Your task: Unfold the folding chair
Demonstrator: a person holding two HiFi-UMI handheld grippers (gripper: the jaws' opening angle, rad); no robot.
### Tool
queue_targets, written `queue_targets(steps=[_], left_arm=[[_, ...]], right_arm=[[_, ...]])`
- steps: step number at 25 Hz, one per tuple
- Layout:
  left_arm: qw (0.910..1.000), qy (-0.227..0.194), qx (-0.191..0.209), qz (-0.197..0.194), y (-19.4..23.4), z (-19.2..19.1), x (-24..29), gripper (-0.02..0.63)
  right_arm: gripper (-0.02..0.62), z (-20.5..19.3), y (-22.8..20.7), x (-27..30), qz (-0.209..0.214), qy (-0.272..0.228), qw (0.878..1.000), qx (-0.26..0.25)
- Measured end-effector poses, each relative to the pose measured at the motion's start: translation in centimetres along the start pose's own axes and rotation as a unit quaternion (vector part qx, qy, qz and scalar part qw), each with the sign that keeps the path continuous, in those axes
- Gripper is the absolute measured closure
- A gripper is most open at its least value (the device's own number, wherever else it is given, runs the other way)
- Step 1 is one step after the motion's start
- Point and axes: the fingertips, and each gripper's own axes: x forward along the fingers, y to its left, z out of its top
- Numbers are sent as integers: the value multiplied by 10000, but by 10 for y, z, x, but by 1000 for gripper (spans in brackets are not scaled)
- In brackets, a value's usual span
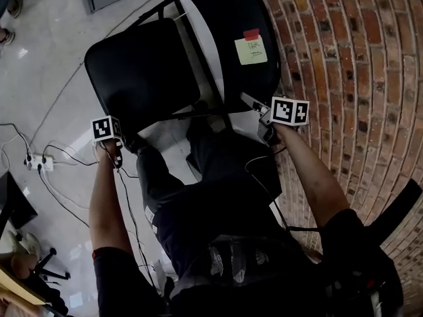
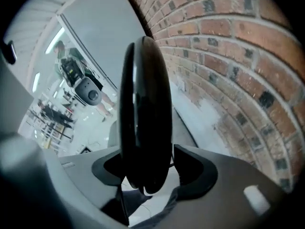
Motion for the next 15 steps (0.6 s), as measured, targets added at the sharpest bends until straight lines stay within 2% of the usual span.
queue_targets(steps=[2,4,6,8,10,12,15], left_arm=[[9997,-185,146,66,1,4,-15,446],[9988,-399,204,173,3,12,-36,460],[9973,-663,157,260,2,18,-62,522],[9954,-914,79,257,-2,19,-88,601],[9926,-1188,103,213,-1,33,-118,601],[9879,-1505,287,260,0,59,-151,603],[9799,-1927,520,1,-31,86,-199,603]], right_arm=[[294,4,-8,-12,-476,-15,9984,-317],[242,12,-15,-29,-881,-147,9945,-552],[218,24,-20,-55,-1263,-361,9880,-809],[219,40,-20,-86,-1555,-769,9804,-930],[219,61,-9,-109,-1647,-1399,9729,-829],[225,86,13,-125,-1570,-1975,9640,-842],[293,111,60,-138,-1067,-2368,9595,-1096]])
